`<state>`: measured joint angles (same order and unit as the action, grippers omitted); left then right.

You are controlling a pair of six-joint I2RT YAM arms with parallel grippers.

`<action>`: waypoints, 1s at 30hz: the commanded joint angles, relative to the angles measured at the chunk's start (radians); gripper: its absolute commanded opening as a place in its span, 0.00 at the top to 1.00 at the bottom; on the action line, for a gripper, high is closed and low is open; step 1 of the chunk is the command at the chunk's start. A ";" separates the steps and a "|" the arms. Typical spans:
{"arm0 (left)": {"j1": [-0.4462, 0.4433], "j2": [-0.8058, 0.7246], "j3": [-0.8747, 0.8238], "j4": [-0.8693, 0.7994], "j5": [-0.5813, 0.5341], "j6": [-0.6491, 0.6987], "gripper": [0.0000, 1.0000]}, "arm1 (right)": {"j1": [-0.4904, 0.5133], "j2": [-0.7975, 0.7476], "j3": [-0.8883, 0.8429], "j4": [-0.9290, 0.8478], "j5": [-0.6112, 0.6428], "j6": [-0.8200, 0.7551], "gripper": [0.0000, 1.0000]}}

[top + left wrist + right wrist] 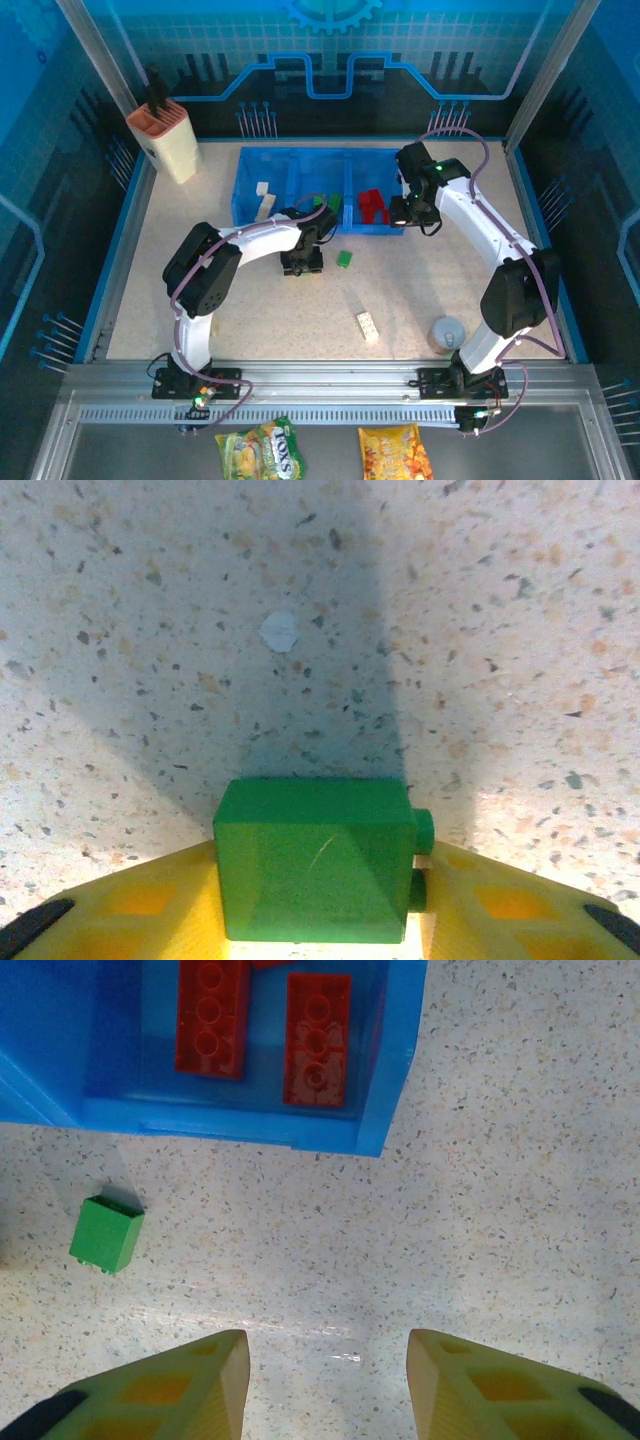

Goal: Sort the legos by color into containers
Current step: Pick up the lego from the center of the table, then place the lego in the container.

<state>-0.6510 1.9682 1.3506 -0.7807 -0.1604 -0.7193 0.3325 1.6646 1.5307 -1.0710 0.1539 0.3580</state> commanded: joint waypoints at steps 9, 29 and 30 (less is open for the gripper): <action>0.001 -0.017 0.243 -0.109 -0.014 0.130 0.53 | -0.014 -0.063 -0.012 -0.060 0.042 -0.002 0.54; 0.167 0.323 0.814 -0.142 -0.014 0.339 0.54 | -0.014 -0.144 -0.037 -0.132 0.094 0.025 0.54; 0.174 0.337 0.825 -0.123 -0.016 0.347 0.54 | -0.013 -0.145 -0.037 -0.135 0.095 0.024 0.54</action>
<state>-0.4976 2.2639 2.1178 -0.9169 -0.1619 -0.4248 0.3325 1.5475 1.5040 -1.1671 0.2306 0.3664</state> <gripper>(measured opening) 0.460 0.458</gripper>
